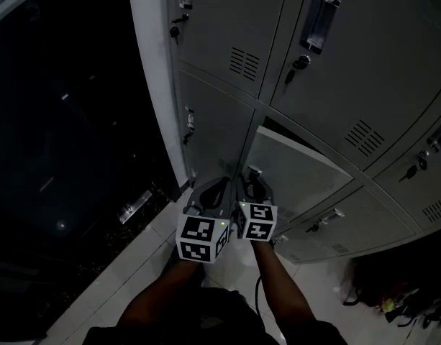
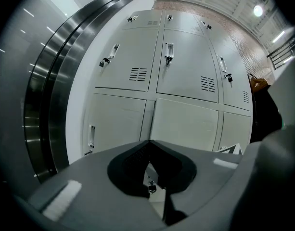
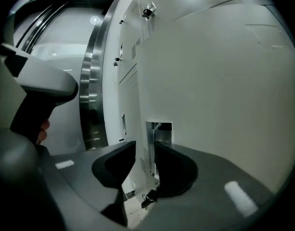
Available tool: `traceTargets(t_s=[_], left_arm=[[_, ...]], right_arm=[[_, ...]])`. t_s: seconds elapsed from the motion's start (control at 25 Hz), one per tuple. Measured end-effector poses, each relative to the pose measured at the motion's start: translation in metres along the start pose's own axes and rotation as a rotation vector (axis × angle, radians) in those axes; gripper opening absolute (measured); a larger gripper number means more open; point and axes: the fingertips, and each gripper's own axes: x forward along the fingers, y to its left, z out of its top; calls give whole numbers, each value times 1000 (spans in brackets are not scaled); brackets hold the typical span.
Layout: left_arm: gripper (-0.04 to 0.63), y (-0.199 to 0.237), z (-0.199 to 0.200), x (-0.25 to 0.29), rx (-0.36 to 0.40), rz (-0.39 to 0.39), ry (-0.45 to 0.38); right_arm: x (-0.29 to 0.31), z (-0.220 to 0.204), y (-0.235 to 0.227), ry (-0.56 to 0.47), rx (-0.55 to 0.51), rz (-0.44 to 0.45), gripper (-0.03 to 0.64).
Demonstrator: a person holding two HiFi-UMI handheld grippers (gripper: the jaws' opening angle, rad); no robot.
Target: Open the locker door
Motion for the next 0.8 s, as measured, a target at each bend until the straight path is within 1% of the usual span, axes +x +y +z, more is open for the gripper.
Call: traceTargets(t_s=[0.2,0.4,0.64,0.8], left_arm=[[5,-7,-4,-13,18,3,12],[5,-19,-10,-35,2,22,26],[5,-30,-7,-53,-1,40,12],[5,-35,-4,-61,-8,52,5]], right_arm=[[-19,-6,13,28,-8,24,108],[-43,-15,22,53,0,37,66],[-64,-21,31,68,-9,51,66],[-79,-26,36,72,-7,65,54]])
